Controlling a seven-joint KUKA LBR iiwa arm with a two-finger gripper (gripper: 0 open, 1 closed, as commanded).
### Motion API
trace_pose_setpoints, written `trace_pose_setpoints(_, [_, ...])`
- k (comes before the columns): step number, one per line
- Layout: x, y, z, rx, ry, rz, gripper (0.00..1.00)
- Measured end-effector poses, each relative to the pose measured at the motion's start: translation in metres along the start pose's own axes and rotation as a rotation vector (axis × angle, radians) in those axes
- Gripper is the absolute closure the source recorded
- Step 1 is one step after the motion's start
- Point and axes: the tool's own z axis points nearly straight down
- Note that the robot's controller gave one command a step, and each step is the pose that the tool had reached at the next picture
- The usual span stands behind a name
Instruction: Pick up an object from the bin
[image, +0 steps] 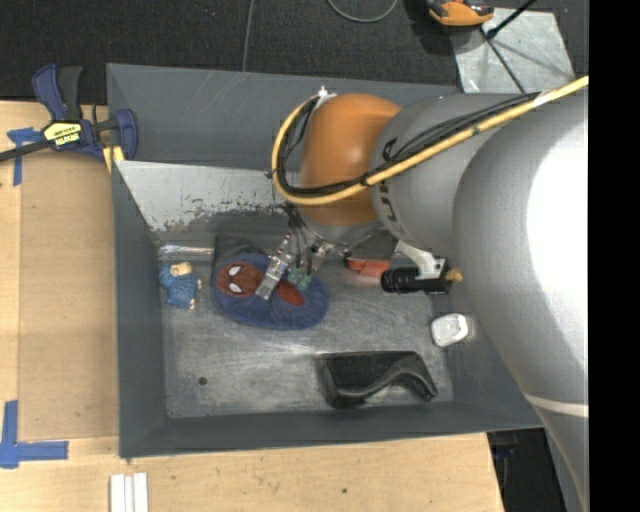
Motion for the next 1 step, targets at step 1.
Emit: trace_pose_setpoints(1, [-0.0013, 0.0002, -0.0174, 0.0, 0.0, -0.003, 1.0])
